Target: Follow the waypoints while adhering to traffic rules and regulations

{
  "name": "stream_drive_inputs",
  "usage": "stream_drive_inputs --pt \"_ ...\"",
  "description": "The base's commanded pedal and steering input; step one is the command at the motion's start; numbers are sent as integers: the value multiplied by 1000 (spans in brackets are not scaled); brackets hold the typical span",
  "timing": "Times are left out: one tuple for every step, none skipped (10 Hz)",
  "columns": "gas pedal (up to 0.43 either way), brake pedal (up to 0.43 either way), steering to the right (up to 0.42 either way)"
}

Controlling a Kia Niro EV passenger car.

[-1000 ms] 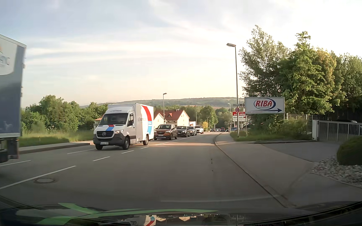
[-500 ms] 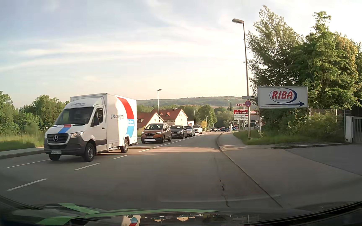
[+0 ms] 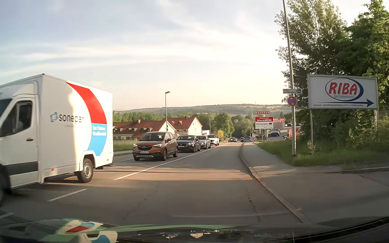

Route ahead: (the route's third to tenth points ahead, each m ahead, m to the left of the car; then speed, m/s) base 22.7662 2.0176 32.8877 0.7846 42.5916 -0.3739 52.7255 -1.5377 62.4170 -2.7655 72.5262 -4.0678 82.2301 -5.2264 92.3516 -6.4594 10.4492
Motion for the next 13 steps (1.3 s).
stream_drive_inputs --pt "0 110 -5" --pt "0 116 -4" --pt "0 110 -1" --pt "0 116 5" --pt "0 122 12" --pt "0 134 19" --pt "0 146 26" --pt "0 165 30" --pt "0 189 33" --pt "0 195 35" --pt "0 195 36" --pt "0 195 35" --pt "0 195 34"
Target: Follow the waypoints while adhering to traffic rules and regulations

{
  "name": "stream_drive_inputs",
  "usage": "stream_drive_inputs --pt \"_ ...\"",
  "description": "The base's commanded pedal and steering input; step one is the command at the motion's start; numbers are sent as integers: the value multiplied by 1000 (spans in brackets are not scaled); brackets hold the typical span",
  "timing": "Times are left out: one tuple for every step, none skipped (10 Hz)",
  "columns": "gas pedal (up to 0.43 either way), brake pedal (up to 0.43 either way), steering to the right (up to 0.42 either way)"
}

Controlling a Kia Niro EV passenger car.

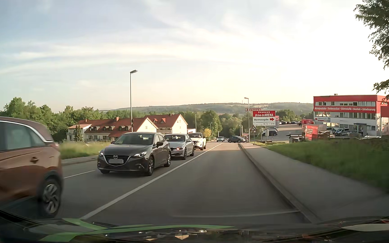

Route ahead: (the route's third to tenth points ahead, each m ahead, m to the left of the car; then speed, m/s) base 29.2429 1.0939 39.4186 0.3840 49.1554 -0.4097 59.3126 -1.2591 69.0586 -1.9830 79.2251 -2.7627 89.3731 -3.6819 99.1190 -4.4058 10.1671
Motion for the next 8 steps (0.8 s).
stream_drive_inputs --pt "0 177 34" --pt "0 152 34" --pt "0 134 34" --pt "0 128 33" --pt "0 128 30" --pt "0 134 23" --pt "0 159 17" --pt "0 165 12"
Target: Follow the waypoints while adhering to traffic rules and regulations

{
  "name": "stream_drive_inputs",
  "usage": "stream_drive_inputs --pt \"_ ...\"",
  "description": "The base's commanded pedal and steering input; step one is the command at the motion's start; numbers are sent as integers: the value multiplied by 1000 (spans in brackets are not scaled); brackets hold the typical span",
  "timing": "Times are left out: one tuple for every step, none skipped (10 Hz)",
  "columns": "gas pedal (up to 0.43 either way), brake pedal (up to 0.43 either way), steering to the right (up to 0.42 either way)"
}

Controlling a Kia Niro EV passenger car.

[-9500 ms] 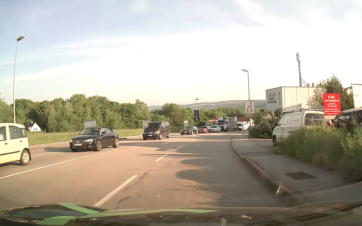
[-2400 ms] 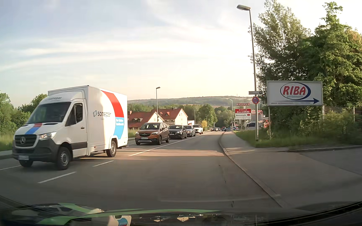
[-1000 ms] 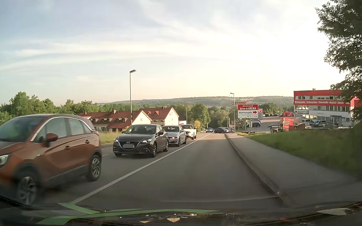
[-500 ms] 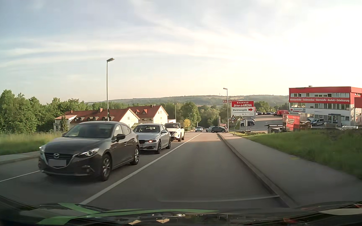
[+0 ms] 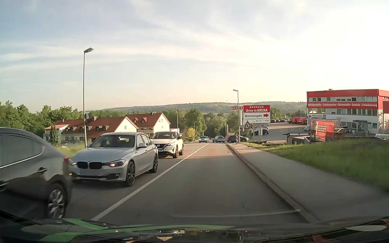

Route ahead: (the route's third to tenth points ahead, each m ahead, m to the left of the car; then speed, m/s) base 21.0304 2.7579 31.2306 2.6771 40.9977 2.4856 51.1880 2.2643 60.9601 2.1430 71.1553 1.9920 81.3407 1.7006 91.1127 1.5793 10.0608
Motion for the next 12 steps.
stream_drive_inputs --pt "0 159 9" --pt "0 152 8" --pt "0 134 8" --pt "0 110 7" --pt "0 91 7" --pt "0 91 7" --pt "0 91 7" --pt "0 104 7" --pt "0 110 7" --pt "0 116 7" --pt "0 116 7" --pt "0 116 5"
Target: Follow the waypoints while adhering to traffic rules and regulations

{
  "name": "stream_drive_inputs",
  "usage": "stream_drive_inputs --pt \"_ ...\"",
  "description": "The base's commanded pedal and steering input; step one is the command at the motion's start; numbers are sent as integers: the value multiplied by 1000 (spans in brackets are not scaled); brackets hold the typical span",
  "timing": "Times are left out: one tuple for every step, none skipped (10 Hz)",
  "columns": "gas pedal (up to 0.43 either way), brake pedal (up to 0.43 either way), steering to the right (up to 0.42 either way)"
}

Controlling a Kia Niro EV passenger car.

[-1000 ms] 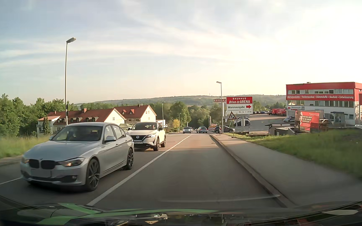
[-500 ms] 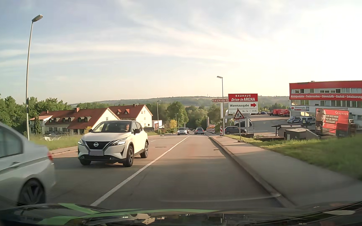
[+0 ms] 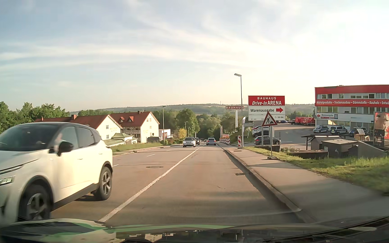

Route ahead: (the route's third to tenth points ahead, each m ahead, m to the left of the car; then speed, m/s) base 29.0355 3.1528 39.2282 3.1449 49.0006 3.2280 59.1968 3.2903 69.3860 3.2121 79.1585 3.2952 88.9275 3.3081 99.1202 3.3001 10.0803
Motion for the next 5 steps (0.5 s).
stream_drive_inputs --pt "0 122 0" --pt "0 128 -3" --pt "0 134 -4" --pt "0 134 -4" --pt "0 134 -4"
